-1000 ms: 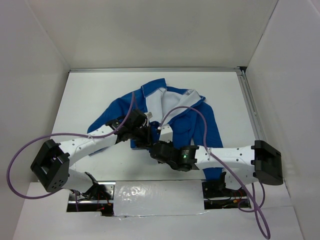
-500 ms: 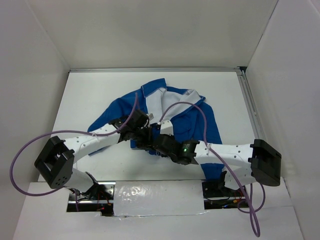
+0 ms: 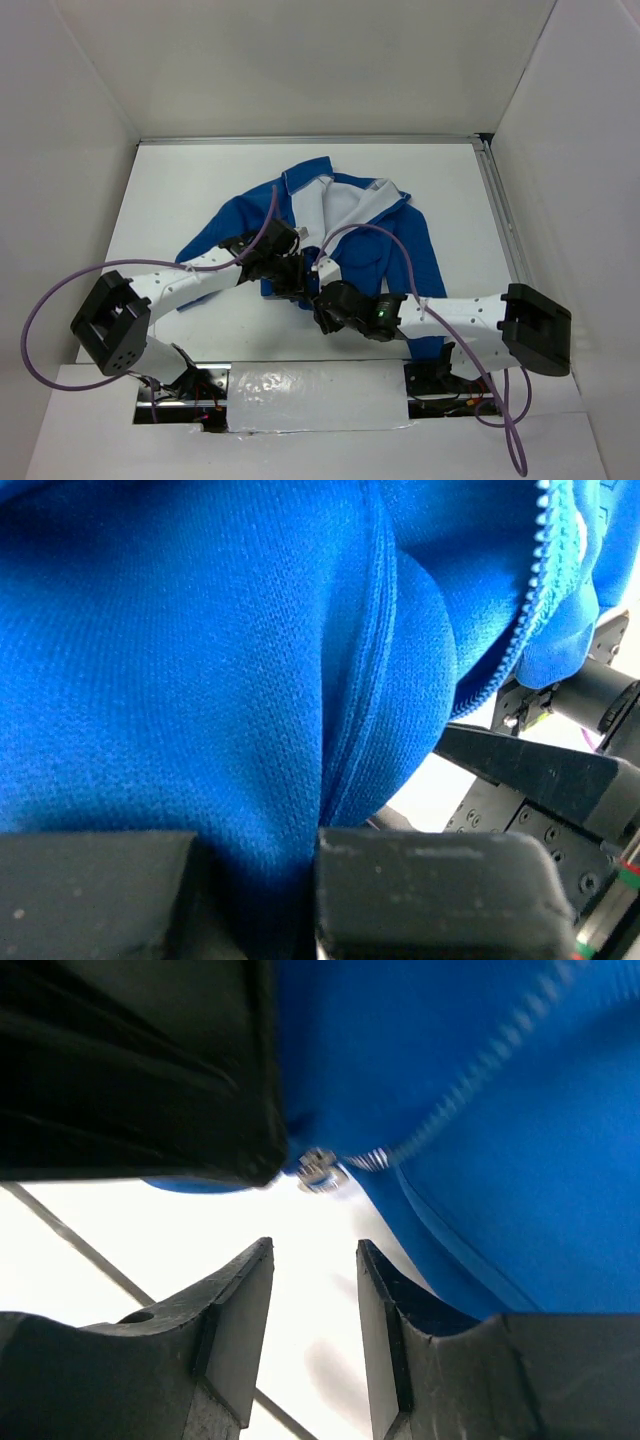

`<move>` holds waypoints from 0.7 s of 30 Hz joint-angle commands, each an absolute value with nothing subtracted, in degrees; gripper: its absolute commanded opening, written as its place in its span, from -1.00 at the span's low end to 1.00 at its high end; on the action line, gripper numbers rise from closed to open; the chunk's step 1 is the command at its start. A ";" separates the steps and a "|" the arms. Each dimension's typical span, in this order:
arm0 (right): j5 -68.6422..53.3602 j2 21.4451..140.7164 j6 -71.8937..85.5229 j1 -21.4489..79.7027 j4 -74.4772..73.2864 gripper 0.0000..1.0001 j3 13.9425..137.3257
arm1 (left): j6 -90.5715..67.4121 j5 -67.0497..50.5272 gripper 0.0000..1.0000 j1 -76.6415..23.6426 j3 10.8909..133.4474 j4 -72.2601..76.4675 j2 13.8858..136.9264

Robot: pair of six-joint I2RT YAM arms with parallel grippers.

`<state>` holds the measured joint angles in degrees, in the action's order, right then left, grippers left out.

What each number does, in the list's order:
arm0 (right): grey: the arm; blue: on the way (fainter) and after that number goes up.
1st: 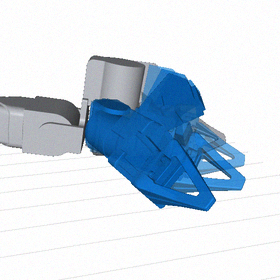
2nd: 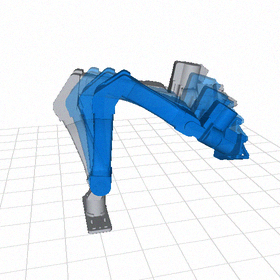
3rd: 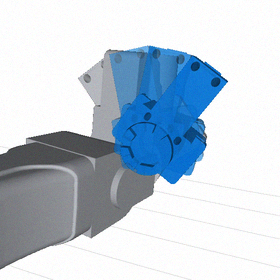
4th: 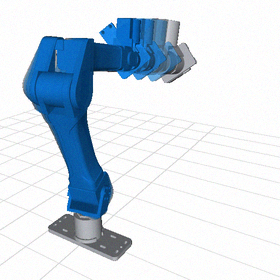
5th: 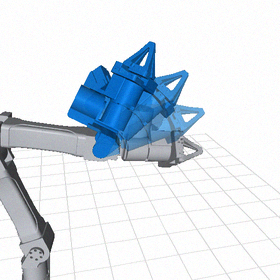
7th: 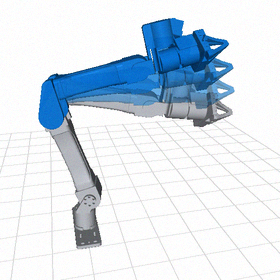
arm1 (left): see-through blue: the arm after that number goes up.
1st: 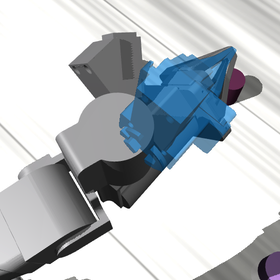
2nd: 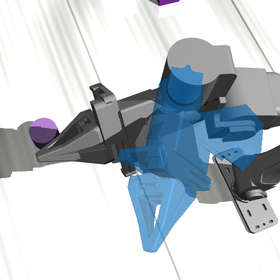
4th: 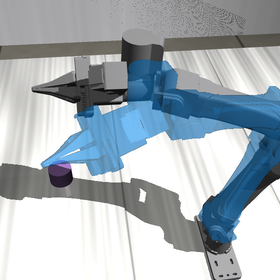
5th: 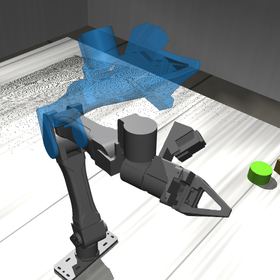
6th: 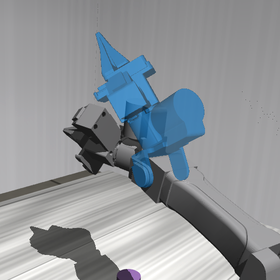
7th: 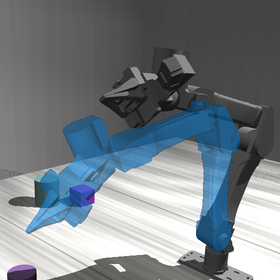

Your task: Zip up the jacket

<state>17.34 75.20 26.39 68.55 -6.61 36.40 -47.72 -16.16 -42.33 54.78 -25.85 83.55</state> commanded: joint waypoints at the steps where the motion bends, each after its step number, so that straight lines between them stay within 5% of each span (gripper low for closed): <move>1: 17.04 74.43 23.47 68.03 2.10 -0.07 36.38 | -46.05 -18.19 -1.00 -42.63 57.13 -25.49 81.74; 21: 15.38 81.38 18.02 63.63 9.22 0.02 39.29 | -43.33 -19.51 -1.00 -42.63 57.30 -24.87 81.12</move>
<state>15.07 79.72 19.49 64.45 3.88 36.56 -44.40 -16.14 -42.09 54.87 -25.65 82.30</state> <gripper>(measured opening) 0.522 0.168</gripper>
